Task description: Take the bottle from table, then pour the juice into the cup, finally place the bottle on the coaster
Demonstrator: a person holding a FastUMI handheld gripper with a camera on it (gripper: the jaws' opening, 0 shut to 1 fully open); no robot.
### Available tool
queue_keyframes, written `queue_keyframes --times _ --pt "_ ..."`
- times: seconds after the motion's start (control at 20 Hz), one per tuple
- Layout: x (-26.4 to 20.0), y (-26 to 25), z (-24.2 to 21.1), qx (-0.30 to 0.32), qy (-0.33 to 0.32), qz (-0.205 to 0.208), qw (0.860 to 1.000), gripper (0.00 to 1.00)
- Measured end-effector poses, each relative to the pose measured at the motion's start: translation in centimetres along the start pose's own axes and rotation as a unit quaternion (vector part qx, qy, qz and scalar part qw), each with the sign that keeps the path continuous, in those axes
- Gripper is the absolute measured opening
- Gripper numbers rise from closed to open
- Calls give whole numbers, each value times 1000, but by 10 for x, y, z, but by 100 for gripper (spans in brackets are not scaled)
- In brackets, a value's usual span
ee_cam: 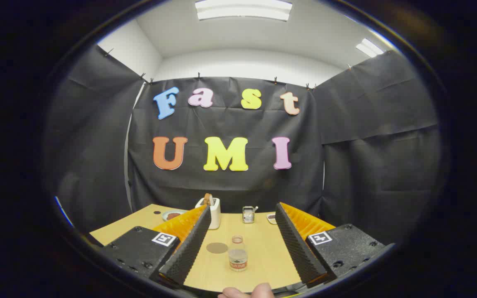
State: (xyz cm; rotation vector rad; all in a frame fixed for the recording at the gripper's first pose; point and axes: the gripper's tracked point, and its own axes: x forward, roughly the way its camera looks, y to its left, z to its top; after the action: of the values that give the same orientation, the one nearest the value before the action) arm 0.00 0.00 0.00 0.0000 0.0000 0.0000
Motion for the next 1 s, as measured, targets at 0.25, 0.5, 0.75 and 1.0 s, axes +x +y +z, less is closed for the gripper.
queue_keyframes --times 0.25,0.5,0.75,1.0 --pt "3 2 -5 2 6 3 1000 100" --pt "9 6 -13 9 19 10 1000 100" --pt "11 4 -11 12 16 8 1000 100" --pt "13 6 -14 8 13 12 1000 100"
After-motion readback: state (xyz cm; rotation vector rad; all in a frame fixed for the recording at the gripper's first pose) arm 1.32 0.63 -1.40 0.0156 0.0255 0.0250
